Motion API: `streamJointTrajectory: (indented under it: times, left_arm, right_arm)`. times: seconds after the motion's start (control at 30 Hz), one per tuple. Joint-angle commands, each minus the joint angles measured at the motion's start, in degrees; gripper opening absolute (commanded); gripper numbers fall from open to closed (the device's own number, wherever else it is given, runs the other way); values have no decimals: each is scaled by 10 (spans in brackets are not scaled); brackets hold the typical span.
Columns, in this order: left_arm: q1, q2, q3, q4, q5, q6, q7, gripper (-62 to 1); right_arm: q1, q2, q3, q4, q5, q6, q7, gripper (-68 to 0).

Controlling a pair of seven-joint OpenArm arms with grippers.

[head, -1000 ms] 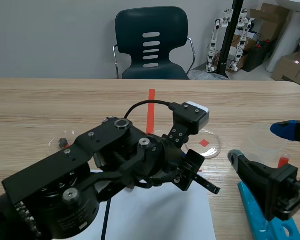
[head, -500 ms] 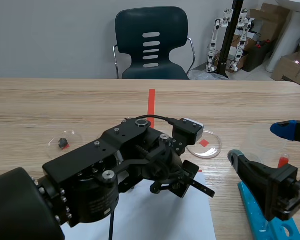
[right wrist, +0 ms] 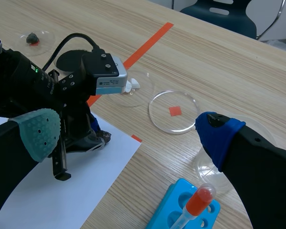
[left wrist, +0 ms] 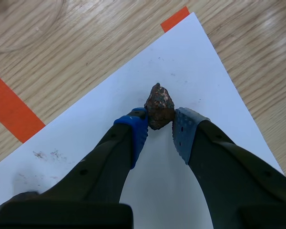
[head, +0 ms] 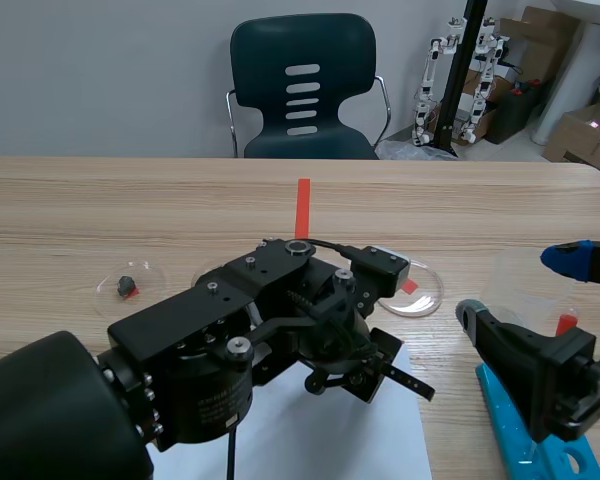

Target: Put the right mineral back

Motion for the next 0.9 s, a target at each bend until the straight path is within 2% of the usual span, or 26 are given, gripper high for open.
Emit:
streamJointTrajectory:
  times: [0.0, 0.1, 0.3, 0.4, 0.53, 0.73, 0.87]
  left_arm:
    - [-3, 6, -3, 7, -2, 1, -1, -476]
    - [-3, 6, -3, 7, -2, 1, -2, -452]
    - [-3, 6, -3, 7, -2, 1, -4, -192]
    - [-3, 6, -3, 7, 0, 0, -9, -88]
    - [-3, 5, -3, 8, 1, -1, -10, 14]
    - [-2, -2, -3, 11, 1, 1, -10, 14]
    - [11, -19, -4, 42, 0, 2, -21, 14]
  right_arm:
    - [0, 2, 5, 12, 6, 0, 9, -84]
    - [0, 2, 5, 12, 6, 0, 9, -84]
    - [0, 2, 5, 12, 6, 0, 9, -84]
    - [0, 2, 5, 12, 6, 0, 9, -84]
    - [0, 2, 5, 12, 6, 0, 9, -84]
    - [0, 2, 5, 12, 6, 0, 9, -84]
    - [0, 2, 5, 12, 6, 0, 9, -84]
